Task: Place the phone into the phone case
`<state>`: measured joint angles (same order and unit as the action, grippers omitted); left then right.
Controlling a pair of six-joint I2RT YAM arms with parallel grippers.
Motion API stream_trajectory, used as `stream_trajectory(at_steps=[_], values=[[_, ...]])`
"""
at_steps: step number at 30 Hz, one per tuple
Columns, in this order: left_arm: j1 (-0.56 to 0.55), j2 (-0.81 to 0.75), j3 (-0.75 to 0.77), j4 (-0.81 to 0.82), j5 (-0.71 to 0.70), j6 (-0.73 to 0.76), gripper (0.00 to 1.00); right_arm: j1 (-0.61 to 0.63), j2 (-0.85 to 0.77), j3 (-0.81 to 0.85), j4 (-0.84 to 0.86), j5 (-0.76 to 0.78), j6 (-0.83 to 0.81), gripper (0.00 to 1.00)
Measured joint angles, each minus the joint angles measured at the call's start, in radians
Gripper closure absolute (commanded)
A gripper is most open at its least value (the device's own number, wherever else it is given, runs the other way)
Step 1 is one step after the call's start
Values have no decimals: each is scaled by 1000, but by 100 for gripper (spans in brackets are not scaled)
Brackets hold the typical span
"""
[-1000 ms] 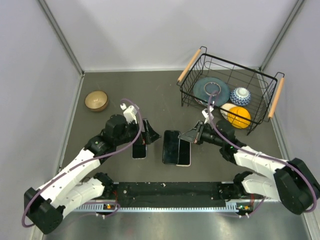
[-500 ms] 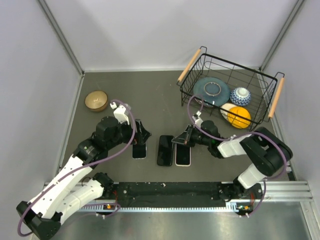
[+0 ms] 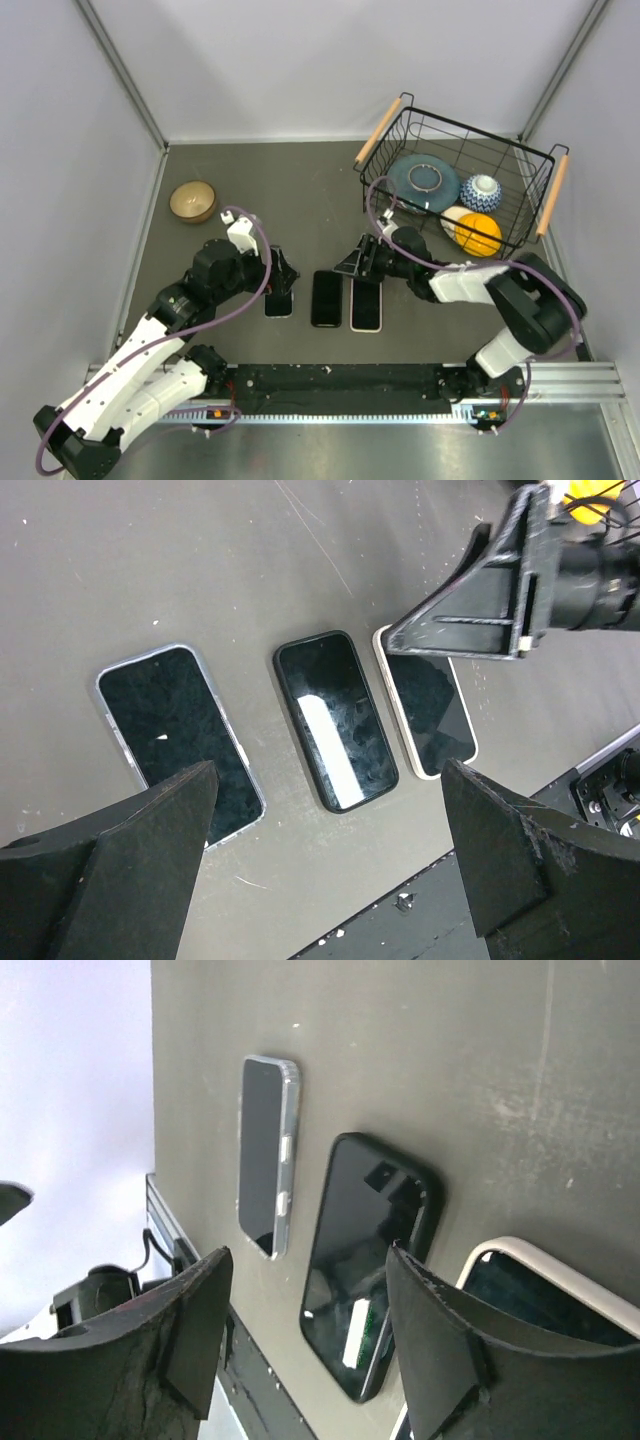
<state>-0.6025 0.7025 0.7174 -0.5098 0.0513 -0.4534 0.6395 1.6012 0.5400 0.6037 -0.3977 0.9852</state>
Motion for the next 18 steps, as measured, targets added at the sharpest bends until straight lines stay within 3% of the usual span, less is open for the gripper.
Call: stream_trajectory(at_steps=[6, 7, 18], values=[[0, -13, 2, -2, 16, 8, 1, 2, -299, 87, -378, 69, -185, 12], [0, -21, 2, -2, 26, 7, 1, 3, -361, 105, -444, 83, -217, 1], [0, -182, 2, 164, 154, -67, 1, 8, -1031, 229, -971, 284, -427, 1]])
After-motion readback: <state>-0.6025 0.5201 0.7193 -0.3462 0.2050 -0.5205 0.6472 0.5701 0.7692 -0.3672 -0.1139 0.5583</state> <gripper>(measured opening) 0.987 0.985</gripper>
